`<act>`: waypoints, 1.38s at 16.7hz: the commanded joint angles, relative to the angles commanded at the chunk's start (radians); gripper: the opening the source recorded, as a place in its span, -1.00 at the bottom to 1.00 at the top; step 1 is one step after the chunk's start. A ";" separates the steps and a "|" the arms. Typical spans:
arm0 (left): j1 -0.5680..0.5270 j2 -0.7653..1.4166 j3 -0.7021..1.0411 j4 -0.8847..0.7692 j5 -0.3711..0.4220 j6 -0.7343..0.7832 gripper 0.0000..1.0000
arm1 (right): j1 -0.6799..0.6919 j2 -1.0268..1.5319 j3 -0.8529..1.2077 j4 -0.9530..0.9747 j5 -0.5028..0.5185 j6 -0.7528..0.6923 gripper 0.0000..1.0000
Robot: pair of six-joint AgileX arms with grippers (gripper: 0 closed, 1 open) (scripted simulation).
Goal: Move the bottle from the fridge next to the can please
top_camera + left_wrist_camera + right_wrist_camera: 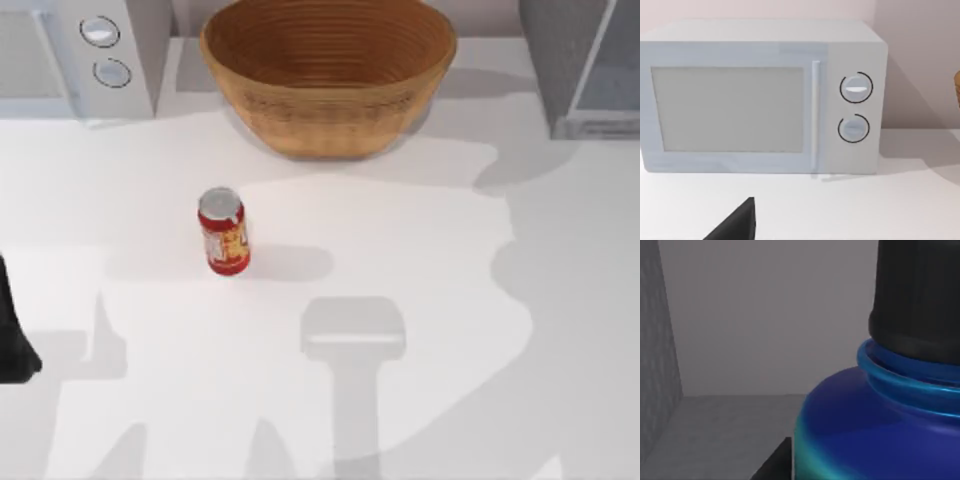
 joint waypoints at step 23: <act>0.000 0.000 0.000 0.000 0.000 0.000 1.00 | 0.408 -0.116 -0.301 0.231 0.391 0.033 -1.00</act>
